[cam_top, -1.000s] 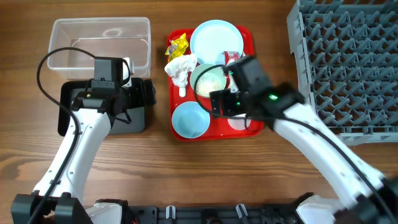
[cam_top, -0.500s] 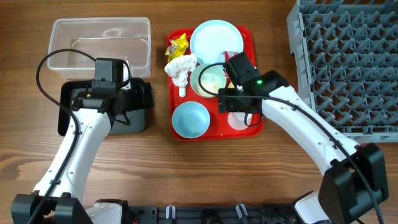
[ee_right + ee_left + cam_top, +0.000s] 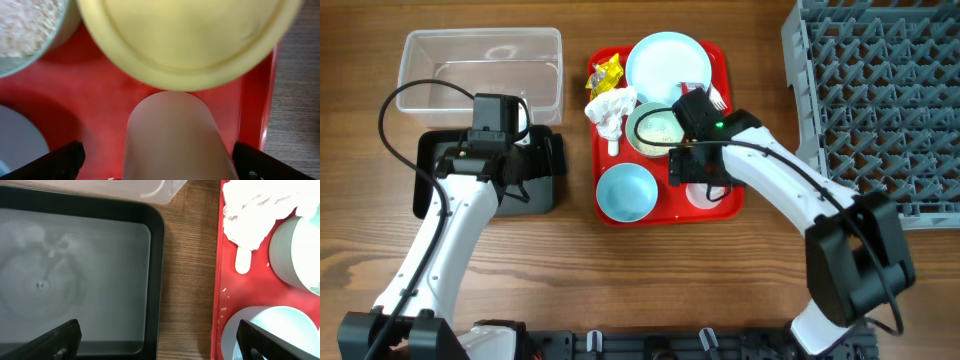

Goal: Sort waste into correct bins and load items into the dishwasher rack
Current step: 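Move the right gripper over the pink cup and grasp it, then carry the pink cup right and place it in the grey rack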

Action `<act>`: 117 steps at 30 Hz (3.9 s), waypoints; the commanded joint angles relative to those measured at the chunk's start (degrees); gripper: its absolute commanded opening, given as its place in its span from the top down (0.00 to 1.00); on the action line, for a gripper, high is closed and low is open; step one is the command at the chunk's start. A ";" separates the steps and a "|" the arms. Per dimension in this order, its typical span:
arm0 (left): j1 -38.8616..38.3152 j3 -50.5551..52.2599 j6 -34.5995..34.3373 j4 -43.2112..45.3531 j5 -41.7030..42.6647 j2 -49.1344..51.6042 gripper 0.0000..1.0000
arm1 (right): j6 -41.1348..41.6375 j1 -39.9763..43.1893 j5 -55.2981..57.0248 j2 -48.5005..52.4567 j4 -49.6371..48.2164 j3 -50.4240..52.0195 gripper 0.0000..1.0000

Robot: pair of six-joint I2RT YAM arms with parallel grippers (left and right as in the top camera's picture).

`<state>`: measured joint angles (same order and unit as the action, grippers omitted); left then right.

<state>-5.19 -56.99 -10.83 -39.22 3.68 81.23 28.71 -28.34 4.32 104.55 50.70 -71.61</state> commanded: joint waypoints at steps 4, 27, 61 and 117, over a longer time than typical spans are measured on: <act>-0.17 -0.98 0.07 -0.42 -0.76 0.37 0.00 | 0.76 -0.07 -1.68 2.51 1.86 0.09 0.27; -0.17 -0.98 0.07 -0.74 -0.76 0.70 0.00 | -13.62 5.49 -9.25 -1.88 16.52 -13.38 0.30; -0.17 -0.98 0.07 -0.87 -0.76 1.73 0.00 | -6.21 3.76 -4.37 -2.23 4.81 3.50 0.36; -0.17 -0.98 0.07 -2.54 -0.52 1.73 0.00 | -13.75 73.77 -11.28 -7.45 4.13 -9.03 0.34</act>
<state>-5.19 -56.99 -10.83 -41.63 3.66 82.52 15.07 43.16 -6.26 96.49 55.37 -79.55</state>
